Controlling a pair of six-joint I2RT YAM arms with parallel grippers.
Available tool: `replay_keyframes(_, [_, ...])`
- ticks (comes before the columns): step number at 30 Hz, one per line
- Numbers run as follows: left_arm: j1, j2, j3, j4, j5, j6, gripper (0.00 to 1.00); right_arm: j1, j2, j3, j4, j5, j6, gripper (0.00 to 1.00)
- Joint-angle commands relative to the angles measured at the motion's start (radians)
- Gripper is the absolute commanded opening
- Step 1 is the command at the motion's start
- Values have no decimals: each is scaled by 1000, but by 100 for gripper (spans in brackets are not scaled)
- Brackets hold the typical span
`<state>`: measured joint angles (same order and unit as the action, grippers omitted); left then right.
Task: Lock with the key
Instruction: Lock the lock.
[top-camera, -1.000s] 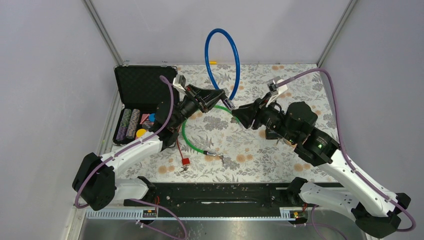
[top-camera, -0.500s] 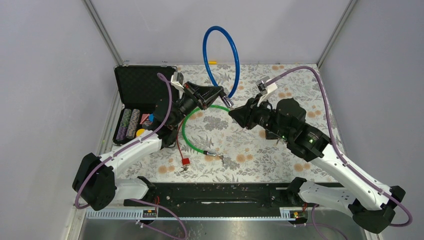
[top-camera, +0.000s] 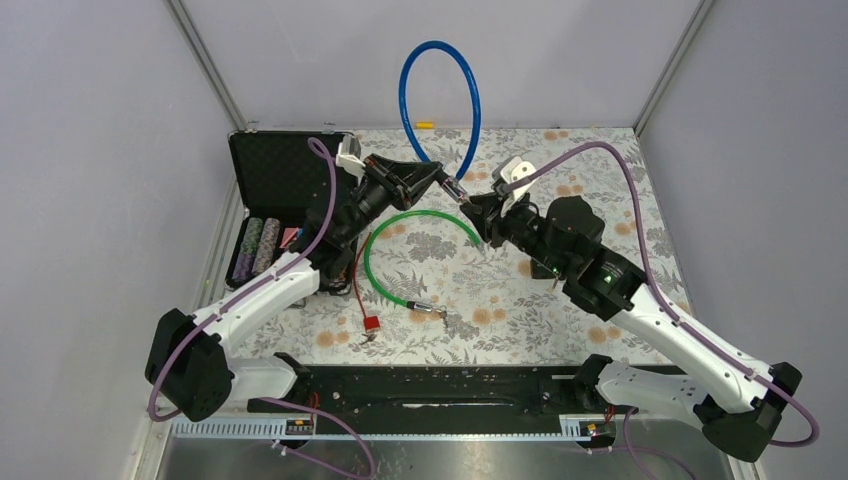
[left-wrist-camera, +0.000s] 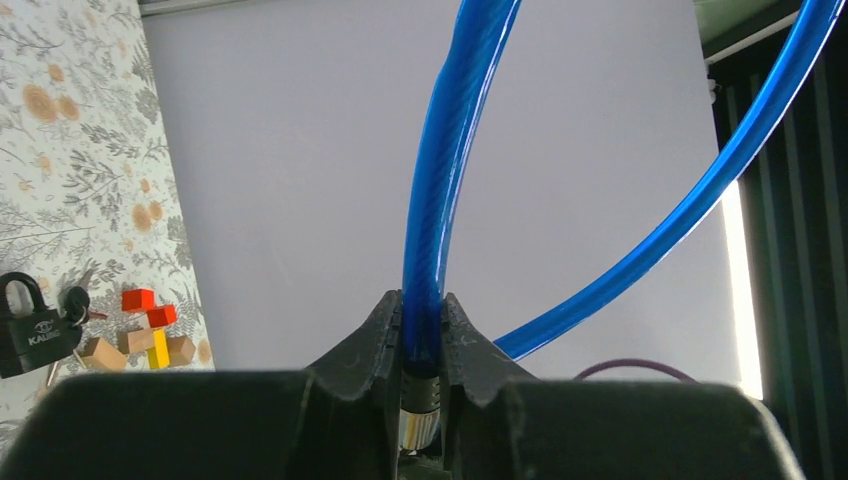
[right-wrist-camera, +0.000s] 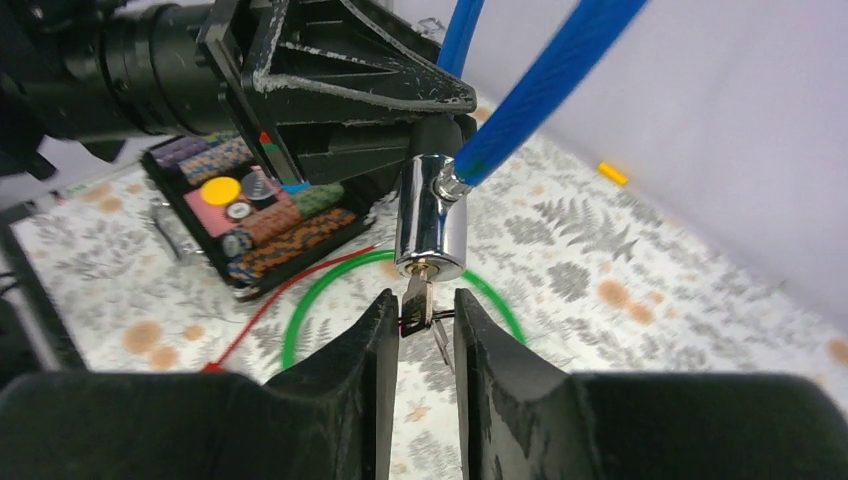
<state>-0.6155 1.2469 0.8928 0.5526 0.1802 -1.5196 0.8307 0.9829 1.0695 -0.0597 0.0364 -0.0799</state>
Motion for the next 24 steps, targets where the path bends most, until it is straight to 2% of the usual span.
replay_keyframes(1, [5,-18,97,33,4,6,0,11,-14,-46,160,15,-271,0])
replay_keyframes(4, [14,-17,99,41,2,13,0,11,-32,-90,206,-32,-362,0])
replay_keyframes(6, [20,-17,96,60,0,25,0,11,-50,-109,236,-33,-358,0])
replay_keyframes(7, [22,-17,94,79,3,31,0,11,-57,-112,241,-33,-339,4])
replay_keyframes(10, [30,-14,87,125,16,49,0,11,-67,-84,185,-30,-259,61])
replay_keyframes(11, [32,-12,85,132,19,53,0,11,-66,-70,156,-27,-230,74])
replay_keyframes(13, [34,-11,84,145,27,67,0,11,-69,-60,120,-32,-191,86])
replay_keyframes(16, [38,-13,75,169,34,77,0,11,-86,-74,118,-33,-137,92])
replay_keyframes(20, [40,-19,64,190,45,93,0,11,-114,-82,113,-74,-54,92])
replay_keyframes(22, [40,-20,61,205,56,103,0,12,-117,-66,105,-59,-9,89])
replay_keyframes(24, [41,-24,61,214,64,115,0,11,-108,-34,79,-43,43,81])
